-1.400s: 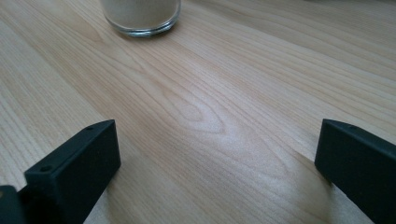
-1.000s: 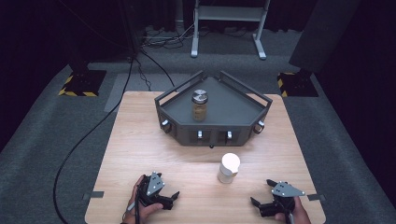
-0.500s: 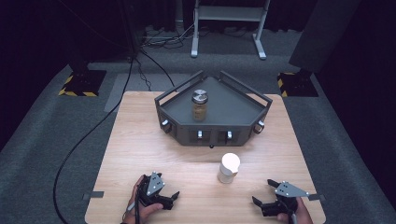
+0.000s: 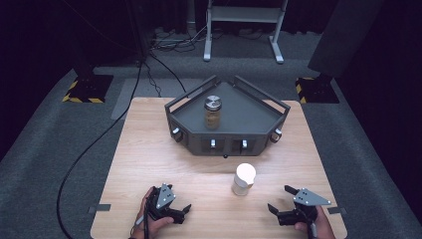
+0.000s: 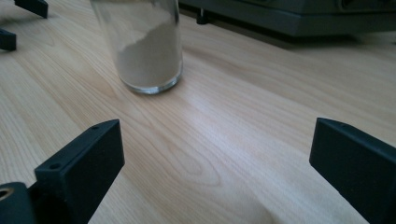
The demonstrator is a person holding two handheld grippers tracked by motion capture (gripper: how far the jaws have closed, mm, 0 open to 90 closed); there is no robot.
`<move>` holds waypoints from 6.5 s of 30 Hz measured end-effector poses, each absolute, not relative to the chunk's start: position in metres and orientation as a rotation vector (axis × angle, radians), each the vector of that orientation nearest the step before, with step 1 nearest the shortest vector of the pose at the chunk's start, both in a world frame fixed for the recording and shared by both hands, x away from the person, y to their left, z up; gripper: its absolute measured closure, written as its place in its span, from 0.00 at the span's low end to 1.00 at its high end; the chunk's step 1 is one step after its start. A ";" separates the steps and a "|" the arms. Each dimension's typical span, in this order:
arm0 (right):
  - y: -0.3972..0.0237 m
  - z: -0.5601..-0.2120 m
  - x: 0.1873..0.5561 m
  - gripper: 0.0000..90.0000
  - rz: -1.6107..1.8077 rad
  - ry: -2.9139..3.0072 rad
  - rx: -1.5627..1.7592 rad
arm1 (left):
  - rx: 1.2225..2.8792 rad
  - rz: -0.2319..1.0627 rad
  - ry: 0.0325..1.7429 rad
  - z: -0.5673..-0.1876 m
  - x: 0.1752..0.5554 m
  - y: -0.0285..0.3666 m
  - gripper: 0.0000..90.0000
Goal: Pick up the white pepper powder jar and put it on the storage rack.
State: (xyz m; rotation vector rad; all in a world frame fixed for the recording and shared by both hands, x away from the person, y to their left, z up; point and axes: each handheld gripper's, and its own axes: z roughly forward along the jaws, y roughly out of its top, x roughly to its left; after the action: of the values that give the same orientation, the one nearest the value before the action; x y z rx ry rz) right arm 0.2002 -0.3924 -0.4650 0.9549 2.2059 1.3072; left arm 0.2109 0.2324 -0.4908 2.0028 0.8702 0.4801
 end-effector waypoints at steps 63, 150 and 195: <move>-0.324 -0.461 0.264 0.07 1.547 2.241 0.841 | 2.005 0.481 0.871 -0.491 0.211 0.232 0.01; -0.302 -0.321 0.273 0.33 1.525 1.802 0.961 | 2.009 0.478 0.864 -0.490 0.211 0.232 0.02; -0.274 -0.321 0.376 0.33 1.453 1.762 1.085 | 2.008 0.477 0.864 -0.490 0.211 0.232 0.02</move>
State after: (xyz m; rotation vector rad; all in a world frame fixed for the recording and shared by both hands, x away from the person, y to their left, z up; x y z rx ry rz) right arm 0.3764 -0.2745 -0.3205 1.0850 1.7623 1.4525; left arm 0.2113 0.2323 -0.4905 2.0079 0.8636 0.4766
